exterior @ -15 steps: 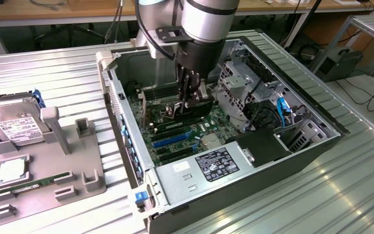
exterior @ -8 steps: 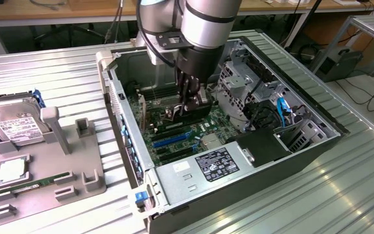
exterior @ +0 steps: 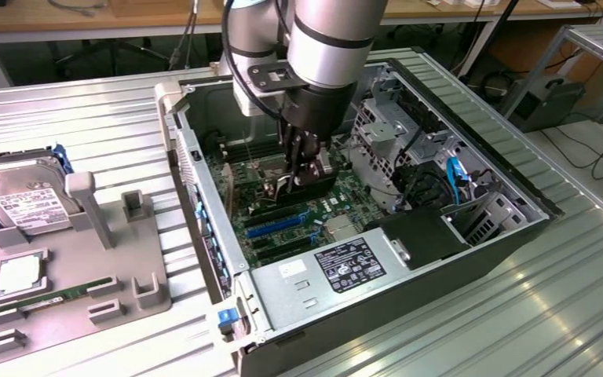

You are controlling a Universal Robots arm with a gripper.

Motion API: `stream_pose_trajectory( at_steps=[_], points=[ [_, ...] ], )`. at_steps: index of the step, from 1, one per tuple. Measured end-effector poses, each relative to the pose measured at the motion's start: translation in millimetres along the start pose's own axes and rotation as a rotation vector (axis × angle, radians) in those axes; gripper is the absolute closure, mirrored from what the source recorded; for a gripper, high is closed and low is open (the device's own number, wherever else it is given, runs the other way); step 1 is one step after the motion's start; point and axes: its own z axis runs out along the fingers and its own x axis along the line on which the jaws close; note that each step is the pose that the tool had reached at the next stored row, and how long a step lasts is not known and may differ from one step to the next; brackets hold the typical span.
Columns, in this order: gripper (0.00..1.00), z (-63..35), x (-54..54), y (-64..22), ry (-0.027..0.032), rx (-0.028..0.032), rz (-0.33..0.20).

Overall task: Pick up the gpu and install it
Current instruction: 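Insert the gpu into the slot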

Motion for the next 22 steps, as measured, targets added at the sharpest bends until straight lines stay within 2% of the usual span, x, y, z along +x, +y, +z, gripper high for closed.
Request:
stream_pose_trajectory(
  at_steps=[6,14,22],
  points=[
    [0.73,4.4,0.6,3.7,0.0006,0.0026,-0.002],
    [0.73,9.3,6.3,3.9,0.0003,0.0028,-0.004],
    [0.73,18.6,8.9,6.5,0.0013,0.0027,-0.005]
  ],
)
